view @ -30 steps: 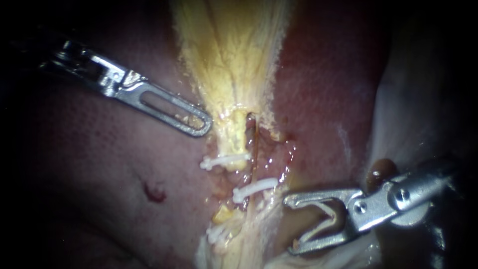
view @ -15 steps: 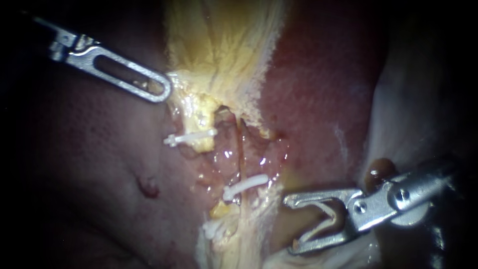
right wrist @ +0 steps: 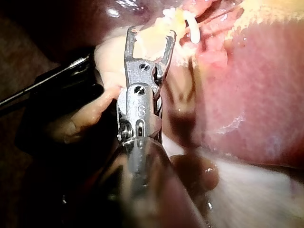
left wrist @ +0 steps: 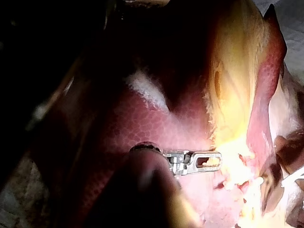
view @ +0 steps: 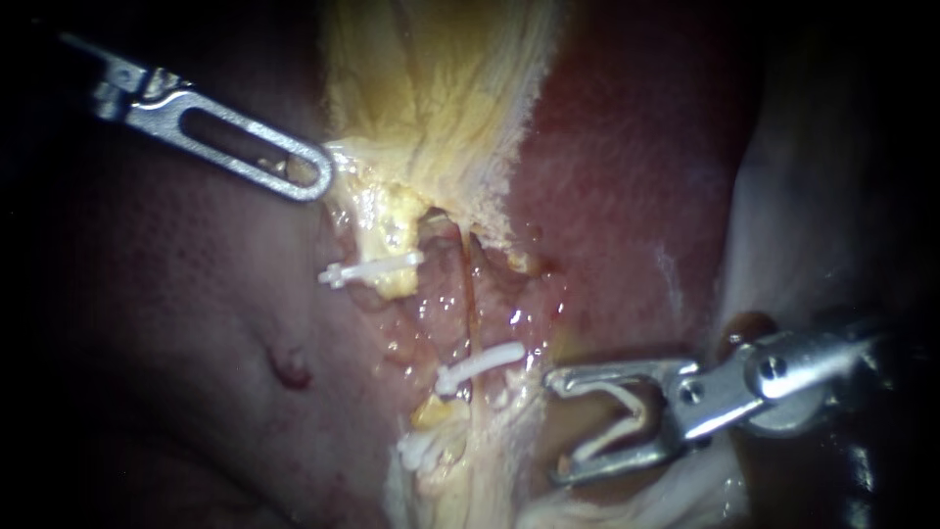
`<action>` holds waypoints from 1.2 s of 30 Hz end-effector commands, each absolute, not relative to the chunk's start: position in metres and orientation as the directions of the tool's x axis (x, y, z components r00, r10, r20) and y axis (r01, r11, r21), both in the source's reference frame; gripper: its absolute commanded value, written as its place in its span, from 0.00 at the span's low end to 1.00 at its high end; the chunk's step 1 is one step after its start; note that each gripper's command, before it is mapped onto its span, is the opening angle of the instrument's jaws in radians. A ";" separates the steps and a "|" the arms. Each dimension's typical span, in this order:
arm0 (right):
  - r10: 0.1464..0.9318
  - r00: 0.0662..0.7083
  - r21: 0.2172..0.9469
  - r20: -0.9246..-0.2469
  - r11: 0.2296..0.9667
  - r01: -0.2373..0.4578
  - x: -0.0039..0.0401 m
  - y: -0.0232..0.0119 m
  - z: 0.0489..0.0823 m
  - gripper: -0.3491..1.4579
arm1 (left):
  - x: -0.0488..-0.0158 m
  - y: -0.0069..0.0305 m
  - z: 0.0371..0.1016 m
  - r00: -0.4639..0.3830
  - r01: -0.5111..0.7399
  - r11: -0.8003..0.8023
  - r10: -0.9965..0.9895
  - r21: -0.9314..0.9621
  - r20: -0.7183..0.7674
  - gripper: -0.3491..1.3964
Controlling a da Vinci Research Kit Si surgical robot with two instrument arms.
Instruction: Clipping second clip right tube
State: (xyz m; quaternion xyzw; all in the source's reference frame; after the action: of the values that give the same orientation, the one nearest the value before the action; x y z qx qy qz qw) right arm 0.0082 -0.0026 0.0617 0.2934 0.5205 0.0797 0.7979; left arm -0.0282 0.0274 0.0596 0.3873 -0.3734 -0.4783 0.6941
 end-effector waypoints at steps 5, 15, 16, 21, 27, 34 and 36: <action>0.448 0.447 0.563 -0.774 0.811 0.161 0.0093 -0.0017 0.0630 0.47 | -0.0282 0.0274 0.0596 0.264 0.375 0.243 -0.953 0.895 0.149 0.00; 0.482 0.451 0.587 -0.751 0.800 0.123 0.0101 0.0004 0.0662 0.47 | -0.0282 0.0273 0.0597 0.264 0.375 0.244 -0.953 0.894 0.149 0.00; 0.486 0.455 0.592 -0.746 0.797 0.119 0.0102 0.0006 0.0665 0.47 | -0.0282 0.0273 0.0597 0.264 0.375 0.244 -0.953 0.894 0.149 0.00; 0.515 0.458 0.618 -0.725 0.780 0.099 0.0107 0.0013 0.0676 0.47 | -0.0282 0.0273 0.0598 0.264 0.375 0.244 -0.953 0.894 0.149 0.00; 0.544 0.460 0.642 -0.702 0.762 0.078 0.0115 0.0019 0.0686 0.47 | -0.0282 0.0273 0.0599 0.264 0.376 0.244 -0.953 0.894 0.150 0.00; 0.579 0.462 0.673 -0.671 0.738 0.053 0.0126 0.0022 0.0700 0.47 | -0.0284 0.0272 0.0599 0.263 0.376 0.244 -0.953 0.894 0.150 0.00; 0.583 0.463 0.676 -0.668 0.736 0.048 0.0129 0.0021 0.0704 0.47 | -0.0284 0.0272 0.0600 0.263 0.377 0.245 -0.953 0.894 0.150 0.00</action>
State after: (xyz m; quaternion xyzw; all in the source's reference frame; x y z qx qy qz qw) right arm 0.0130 0.0021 0.0706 0.3222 0.4898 0.1704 0.7920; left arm -0.0284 0.0272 0.0600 0.3859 -0.3736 -0.4782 0.6949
